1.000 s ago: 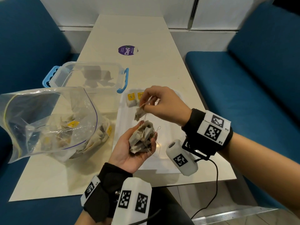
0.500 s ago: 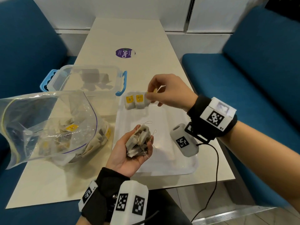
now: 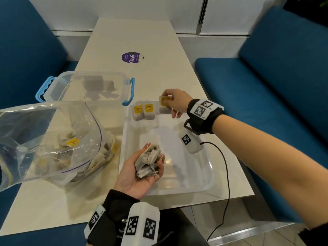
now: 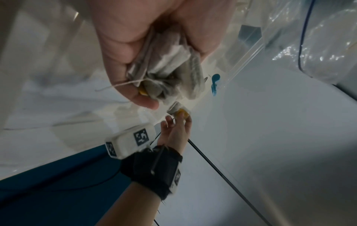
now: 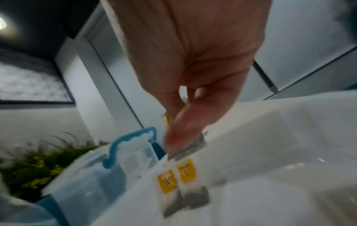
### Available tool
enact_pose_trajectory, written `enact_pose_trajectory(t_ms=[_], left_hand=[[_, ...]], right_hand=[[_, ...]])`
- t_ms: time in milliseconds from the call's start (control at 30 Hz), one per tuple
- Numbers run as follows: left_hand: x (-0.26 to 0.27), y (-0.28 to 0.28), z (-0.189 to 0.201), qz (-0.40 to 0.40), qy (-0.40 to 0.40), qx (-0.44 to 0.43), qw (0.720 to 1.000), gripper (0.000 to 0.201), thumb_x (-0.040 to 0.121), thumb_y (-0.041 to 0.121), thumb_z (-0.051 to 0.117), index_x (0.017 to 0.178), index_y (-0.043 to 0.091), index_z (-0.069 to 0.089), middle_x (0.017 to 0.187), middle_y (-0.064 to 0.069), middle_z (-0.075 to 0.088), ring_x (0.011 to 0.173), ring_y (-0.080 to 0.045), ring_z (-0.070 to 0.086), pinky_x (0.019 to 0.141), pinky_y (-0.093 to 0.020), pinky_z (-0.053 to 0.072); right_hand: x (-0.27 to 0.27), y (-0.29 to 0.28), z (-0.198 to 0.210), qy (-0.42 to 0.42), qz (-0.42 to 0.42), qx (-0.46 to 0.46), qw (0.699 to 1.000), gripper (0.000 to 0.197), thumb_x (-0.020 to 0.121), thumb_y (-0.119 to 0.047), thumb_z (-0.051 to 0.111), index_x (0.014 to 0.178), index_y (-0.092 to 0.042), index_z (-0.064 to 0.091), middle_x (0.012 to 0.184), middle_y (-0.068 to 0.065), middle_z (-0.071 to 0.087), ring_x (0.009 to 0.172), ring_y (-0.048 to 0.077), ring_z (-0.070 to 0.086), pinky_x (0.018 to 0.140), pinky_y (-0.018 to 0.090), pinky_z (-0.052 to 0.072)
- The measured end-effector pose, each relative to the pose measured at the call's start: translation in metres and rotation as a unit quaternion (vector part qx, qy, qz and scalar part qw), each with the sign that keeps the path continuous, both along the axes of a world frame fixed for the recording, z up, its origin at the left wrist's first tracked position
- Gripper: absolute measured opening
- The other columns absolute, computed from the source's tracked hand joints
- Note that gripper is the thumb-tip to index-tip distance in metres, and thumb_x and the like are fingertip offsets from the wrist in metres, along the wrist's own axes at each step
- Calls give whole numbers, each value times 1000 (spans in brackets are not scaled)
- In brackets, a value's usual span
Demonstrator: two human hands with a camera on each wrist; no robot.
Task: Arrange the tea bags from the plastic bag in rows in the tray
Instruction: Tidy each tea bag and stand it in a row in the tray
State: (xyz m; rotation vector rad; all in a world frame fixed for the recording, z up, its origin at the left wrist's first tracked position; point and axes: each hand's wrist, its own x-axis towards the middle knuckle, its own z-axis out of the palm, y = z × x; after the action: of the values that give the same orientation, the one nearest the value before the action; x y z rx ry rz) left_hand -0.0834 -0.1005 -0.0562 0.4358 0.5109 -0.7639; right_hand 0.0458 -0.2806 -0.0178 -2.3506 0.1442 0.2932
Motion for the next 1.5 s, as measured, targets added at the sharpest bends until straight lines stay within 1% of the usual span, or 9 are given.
enact_pose_trajectory(t_ms=[167,367,667,900,1133,1267,1333,1433,1500], left_hand=[[1,-1,-8,6,12,4,1000,18,79,17,57,93,9,65,85,-18,62,77,-26,59,54,-29,55],[1,-2,-14,10,17,2,1000,18,81,18,55,94,11,65,84,-16,63,70,-28,62,53,-29,56],[0,-3,-10,6,16,15,1000,18,73,16,60,76,4,72,82,-19,63,69,-29,62,52,-30,54],[-1,-2,-10,13,18,15,1000,17,73,16,60,79,5,72,82,-19,64,65,-30,64,51,-30,55],[0,-2,-12,13,18,15,1000,22,75,16,58,94,10,67,86,-18,63,71,-29,62,50,-31,55],[1,-1,-13,14,19,10,1000,22,75,16,58,94,10,67,86,-18,63,71,-29,62,52,-30,55],[1,-1,-12,13,19,8,1000,20,75,16,58,90,8,69,84,-19,63,69,-29,62,52,-30,55],[1,-1,-11,11,19,4,1000,19,75,17,58,86,7,70,84,-19,63,67,-29,64,50,-31,55],[2,0,-11,12,17,3,1000,19,76,17,58,89,8,69,85,-18,63,67,-29,64,50,-31,55]], right_hand=[[9,3,-22,59,-59,84,993,18,90,8,42,101,-6,46,91,23,60,56,22,62,44,29,54],[15,7,-35,39,-98,93,990,8,91,-5,51,96,-11,52,88,15,60,54,20,61,40,24,50],[28,16,-65,46,-179,126,975,18,90,6,43,99,-2,56,87,18,66,76,33,70,67,49,58],[31,10,-76,45,-250,175,951,29,89,3,45,69,-18,52,72,8,61,62,28,63,70,44,59],[36,10,-78,45,-281,155,946,30,86,6,52,64,-14,49,70,10,55,44,22,47,50,30,52],[34,10,-74,51,-210,117,969,5,85,-7,60,81,-10,59,93,16,62,74,24,60,77,35,57],[36,10,-75,44,-196,63,977,18,85,-11,61,101,-3,62,107,19,64,92,29,64,87,38,54],[35,15,-70,54,-171,-59,982,7,92,-15,55,91,-8,58,96,7,65,87,19,64,72,20,51],[35,15,-68,46,-161,-96,981,35,88,-23,62,115,-5,49,110,8,58,100,24,61,71,25,46]])
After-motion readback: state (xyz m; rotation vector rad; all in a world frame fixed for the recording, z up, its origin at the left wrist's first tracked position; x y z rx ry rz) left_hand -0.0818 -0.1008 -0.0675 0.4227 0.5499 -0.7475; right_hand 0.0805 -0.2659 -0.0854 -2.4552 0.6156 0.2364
